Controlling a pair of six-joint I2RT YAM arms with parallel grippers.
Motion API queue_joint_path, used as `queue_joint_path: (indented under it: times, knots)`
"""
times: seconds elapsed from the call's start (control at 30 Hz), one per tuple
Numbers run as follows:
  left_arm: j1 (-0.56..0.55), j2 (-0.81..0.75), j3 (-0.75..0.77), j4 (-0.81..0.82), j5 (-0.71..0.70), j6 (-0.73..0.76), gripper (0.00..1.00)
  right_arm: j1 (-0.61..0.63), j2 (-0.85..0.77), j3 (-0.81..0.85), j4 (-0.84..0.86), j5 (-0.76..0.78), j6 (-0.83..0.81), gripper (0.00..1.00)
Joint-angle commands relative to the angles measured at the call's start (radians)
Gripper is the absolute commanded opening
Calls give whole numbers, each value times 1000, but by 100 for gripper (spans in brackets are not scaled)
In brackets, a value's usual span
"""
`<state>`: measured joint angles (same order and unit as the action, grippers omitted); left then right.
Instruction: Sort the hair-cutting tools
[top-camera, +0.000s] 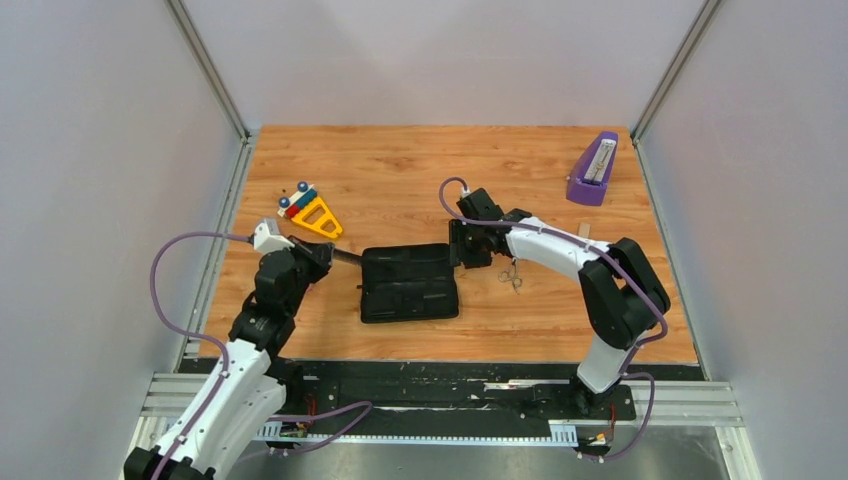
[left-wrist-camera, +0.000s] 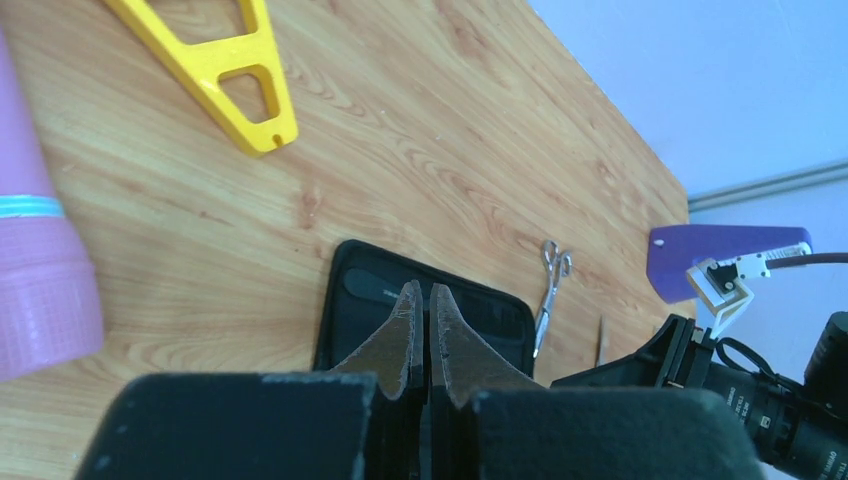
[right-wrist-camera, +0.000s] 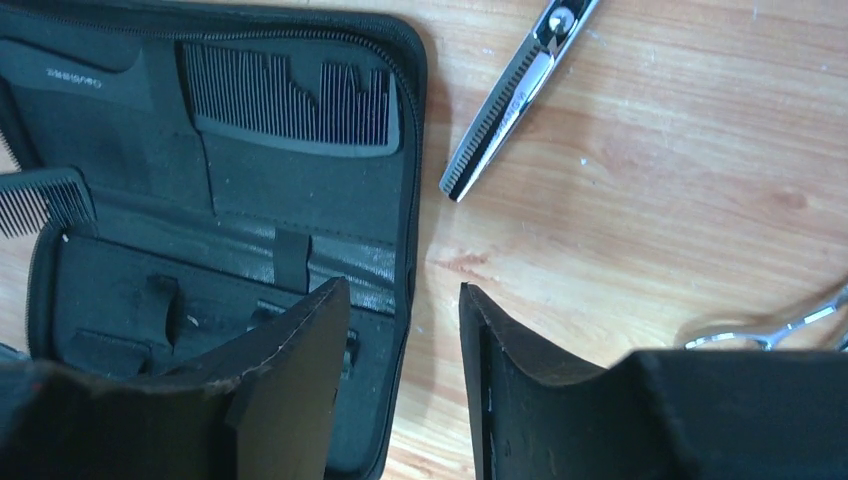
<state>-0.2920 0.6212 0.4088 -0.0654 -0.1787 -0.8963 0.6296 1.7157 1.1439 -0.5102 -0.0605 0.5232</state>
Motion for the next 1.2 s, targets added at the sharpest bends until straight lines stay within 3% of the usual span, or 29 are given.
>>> queue_joint_path:
  times: [0.0,0.23,0.43,0.57,1.17]
  knots:
    - [6,-31,-41,60,-82,-50,0,-11,50,41,93,-10,27,45]
    - [10,-28,-82,104,-81,-66,0,-29,109,4,159,-10,61,34]
    - [10,-19,-144,192,-79,-95,0,-45,129,-51,223,-66,71,10]
    - [9,10,-146,194,-65,-97,0,-45,131,-66,235,-75,72,1]
    - [10,178,-194,305,29,-144,0,-45,129,-79,258,-91,73,0]
